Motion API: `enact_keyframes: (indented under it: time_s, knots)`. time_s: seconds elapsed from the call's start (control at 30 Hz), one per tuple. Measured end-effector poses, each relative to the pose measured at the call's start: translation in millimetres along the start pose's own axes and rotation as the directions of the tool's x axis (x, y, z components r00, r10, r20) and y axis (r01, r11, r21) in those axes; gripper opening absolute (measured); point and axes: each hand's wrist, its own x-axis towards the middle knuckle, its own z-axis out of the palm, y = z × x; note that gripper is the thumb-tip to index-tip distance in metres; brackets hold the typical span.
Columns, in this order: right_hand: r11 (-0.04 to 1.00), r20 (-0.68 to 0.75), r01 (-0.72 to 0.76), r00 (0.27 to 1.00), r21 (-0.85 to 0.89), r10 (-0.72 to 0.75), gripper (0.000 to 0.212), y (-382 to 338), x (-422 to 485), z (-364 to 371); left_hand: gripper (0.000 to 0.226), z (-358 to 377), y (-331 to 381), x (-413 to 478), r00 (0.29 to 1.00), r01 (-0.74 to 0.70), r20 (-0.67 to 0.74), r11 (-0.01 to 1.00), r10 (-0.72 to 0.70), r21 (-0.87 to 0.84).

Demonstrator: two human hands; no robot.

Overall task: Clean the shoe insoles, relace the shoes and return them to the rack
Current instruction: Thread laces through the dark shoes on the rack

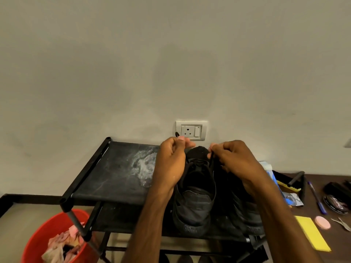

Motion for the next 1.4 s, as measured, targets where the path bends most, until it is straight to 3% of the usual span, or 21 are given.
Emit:
enact_keyframes:
  time_s: [0.1, 0.3, 0.53, 0.8, 0.93, 1.1, 1.23, 1.4]
  knots:
    - [0.977, 0.1, -0.092, 0.992, 0.191, 0.074, 0.024, -20.1, 0.1, -2.4, 0.025, -2.7, 14.7, 8.0, 1.0, -0.029, -0.004, 1.0, 0.029, -0.006]
    - [0.982, 0.022, -0.002, 1.0, 0.19, -0.002, 0.022, -77.5, 12.1, -32.3, 0.024, -0.5, 58.8, 28.9, 0.997, -0.066, 0.042, 0.997, 0.064, 0.044]
    - [0.979, -0.082, 0.196, 0.978, 0.059, -0.191, 0.026, -127.5, 19.6, -47.0, 0.03, 4.6, 128.1, 49.5, 0.988, -0.15, 0.033, 0.982, 0.148, 0.113]
    - [0.907, -0.218, 0.392, 0.881, -0.156, -0.419, 0.033, -150.0, 31.2, -45.4, 0.032, 15.4, 169.1, 69.4, 0.946, -0.325, 0.069, 0.922, 0.318, 0.21]
    - [0.893, -0.175, 0.342, 0.899, -0.291, -0.402, 0.027, -125.2, 40.0, -42.2, 0.027, 17.9, 154.4, 71.0, 0.949, -0.306, 0.018, 0.911, 0.314, 0.278]
    - [0.875, -0.096, 0.259, 0.941, -0.409, -0.324, 0.025, -51.4, 44.2, -27.8, 0.028, 8.3, 91.9, 64.5, 0.977, -0.163, -0.061, 0.905, 0.203, 0.393]
    - [0.896, -0.039, 0.247, 0.959, -0.37, -0.28, 0.018, -5.6, 34.5, -14.1, 0.025, 0.6, 43.6, 53.1, 0.994, -0.063, -0.063, 0.933, 0.091, 0.354]
    - [0.907, -0.034, 0.277, 0.953, -0.319, -0.303, 0.019, 10.1, 22.1, -7.7, 0.017, 4.1, 18.9, 41.2, 0.996, -0.059, -0.061, 0.98, 0.072, 0.19]
